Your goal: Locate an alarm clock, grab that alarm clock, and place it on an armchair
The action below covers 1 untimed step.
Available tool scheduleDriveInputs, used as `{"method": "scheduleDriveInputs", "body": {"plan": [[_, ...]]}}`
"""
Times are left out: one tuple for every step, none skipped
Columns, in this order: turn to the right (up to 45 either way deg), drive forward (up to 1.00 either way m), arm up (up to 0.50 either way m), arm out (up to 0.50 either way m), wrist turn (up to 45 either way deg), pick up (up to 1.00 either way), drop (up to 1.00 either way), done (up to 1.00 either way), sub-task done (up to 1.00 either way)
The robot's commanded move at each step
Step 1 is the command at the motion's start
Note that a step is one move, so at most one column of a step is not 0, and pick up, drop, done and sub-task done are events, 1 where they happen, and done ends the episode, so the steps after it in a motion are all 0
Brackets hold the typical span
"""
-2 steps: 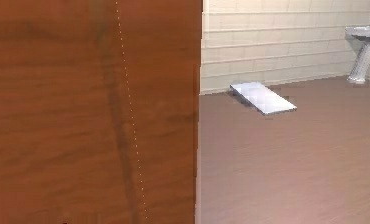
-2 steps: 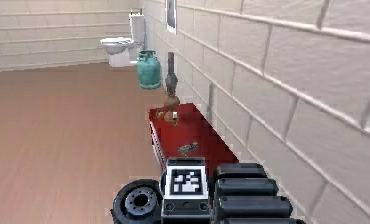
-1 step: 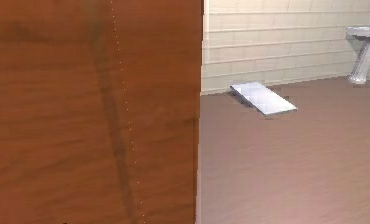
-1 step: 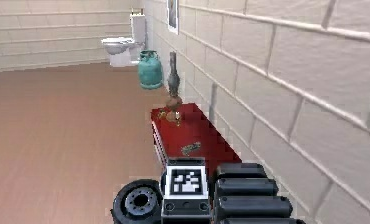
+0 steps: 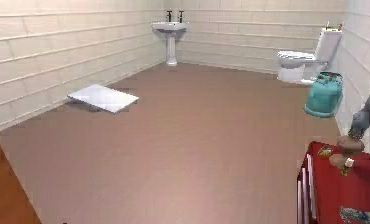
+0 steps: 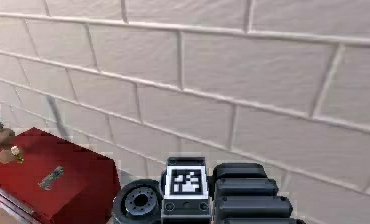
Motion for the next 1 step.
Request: {"method": "scheduleDriveInputs", "body": {"plan": [[45.0,0.00,0.00,0.00,0.0,0.00,0.00,0.00,0.00]]}}
